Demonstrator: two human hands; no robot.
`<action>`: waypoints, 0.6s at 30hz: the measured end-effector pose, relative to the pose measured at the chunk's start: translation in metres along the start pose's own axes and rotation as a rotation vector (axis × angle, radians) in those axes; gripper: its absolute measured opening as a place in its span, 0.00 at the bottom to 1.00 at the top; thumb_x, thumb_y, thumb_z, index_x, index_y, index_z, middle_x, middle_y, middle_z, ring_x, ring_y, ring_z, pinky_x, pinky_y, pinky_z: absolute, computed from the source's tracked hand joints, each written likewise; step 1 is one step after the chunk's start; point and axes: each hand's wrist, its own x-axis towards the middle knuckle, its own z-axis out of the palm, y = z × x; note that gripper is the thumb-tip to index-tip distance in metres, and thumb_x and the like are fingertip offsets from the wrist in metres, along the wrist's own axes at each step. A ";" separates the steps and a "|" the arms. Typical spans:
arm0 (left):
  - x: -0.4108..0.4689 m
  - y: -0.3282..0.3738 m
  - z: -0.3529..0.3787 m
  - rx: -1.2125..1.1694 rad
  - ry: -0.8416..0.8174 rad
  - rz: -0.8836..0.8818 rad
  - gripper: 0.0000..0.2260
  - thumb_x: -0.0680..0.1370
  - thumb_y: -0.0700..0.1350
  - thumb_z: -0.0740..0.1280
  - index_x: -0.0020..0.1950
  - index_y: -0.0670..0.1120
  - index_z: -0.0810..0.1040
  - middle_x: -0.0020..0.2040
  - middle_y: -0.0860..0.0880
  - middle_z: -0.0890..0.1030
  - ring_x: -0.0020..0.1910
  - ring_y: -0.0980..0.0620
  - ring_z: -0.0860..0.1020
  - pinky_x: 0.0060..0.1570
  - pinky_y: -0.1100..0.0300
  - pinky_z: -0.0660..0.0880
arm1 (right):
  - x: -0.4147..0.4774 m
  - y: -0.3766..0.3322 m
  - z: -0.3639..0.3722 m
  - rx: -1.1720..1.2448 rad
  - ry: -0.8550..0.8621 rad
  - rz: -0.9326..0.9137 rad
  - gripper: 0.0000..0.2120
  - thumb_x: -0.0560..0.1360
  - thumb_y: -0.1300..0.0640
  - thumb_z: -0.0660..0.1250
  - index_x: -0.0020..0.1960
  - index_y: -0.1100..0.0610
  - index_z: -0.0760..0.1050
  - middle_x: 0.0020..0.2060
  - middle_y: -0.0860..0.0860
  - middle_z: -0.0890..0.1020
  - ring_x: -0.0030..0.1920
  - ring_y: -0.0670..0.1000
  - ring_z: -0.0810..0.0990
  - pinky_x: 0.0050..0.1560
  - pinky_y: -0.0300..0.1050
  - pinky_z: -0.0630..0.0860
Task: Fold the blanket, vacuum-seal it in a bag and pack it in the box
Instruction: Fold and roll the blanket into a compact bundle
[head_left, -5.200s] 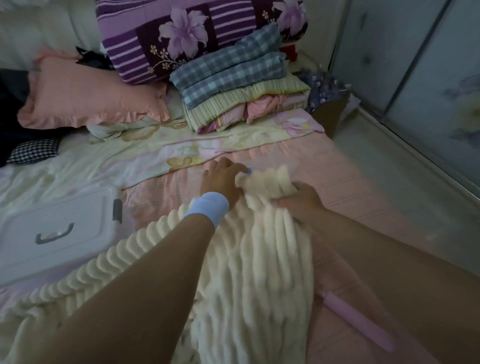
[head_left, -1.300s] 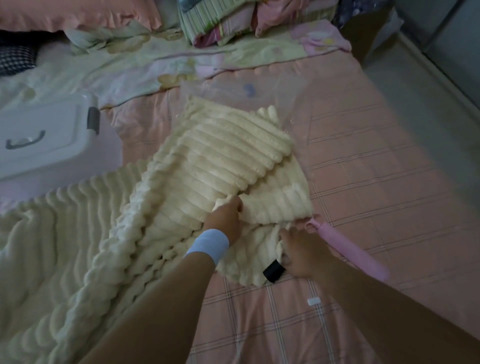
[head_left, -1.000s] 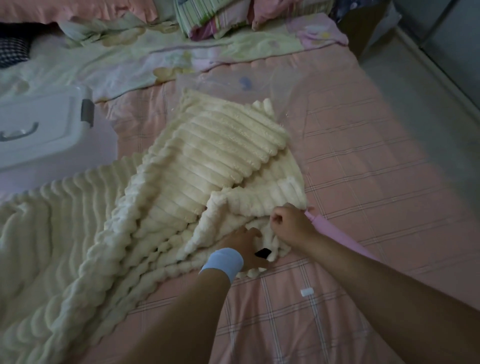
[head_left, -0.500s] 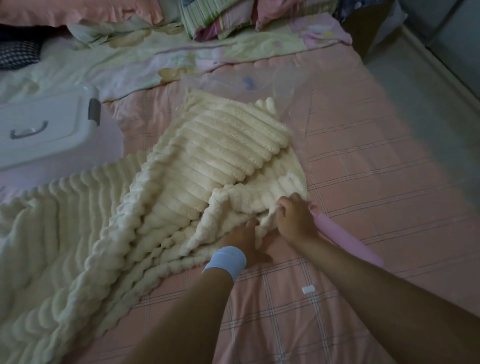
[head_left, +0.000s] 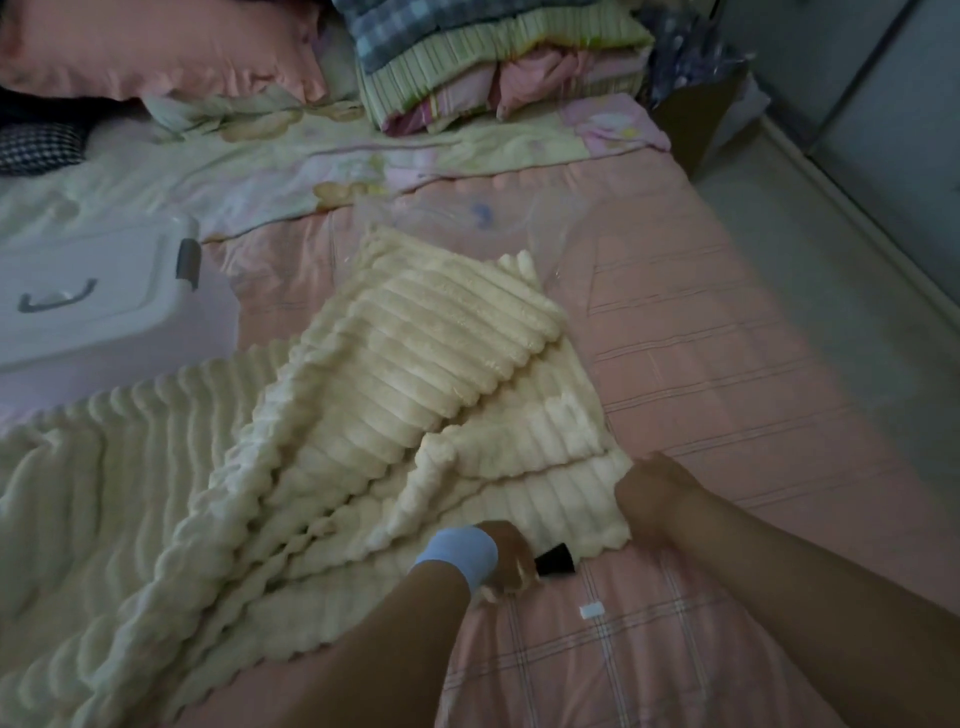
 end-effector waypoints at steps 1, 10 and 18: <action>0.001 -0.004 -0.007 -0.073 0.146 0.000 0.14 0.78 0.40 0.65 0.62 0.50 0.80 0.61 0.49 0.79 0.58 0.48 0.79 0.56 0.59 0.74 | 0.010 -0.003 -0.003 0.033 0.074 -0.004 0.07 0.74 0.58 0.66 0.48 0.57 0.82 0.47 0.55 0.83 0.51 0.58 0.81 0.53 0.46 0.73; 0.022 -0.061 -0.058 -0.199 0.715 -0.300 0.31 0.74 0.43 0.67 0.75 0.53 0.59 0.74 0.47 0.62 0.71 0.42 0.63 0.66 0.50 0.66 | 0.095 -0.023 -0.035 0.302 0.321 0.055 0.39 0.74 0.72 0.62 0.81 0.55 0.53 0.80 0.57 0.53 0.72 0.60 0.66 0.55 0.52 0.73; 0.007 -0.052 -0.042 -0.194 0.067 -0.088 0.35 0.73 0.49 0.74 0.76 0.53 0.61 0.72 0.47 0.68 0.67 0.44 0.73 0.64 0.53 0.71 | 0.079 -0.005 -0.011 0.016 -0.083 0.021 0.22 0.79 0.49 0.64 0.72 0.46 0.71 0.65 0.52 0.78 0.64 0.56 0.77 0.62 0.46 0.73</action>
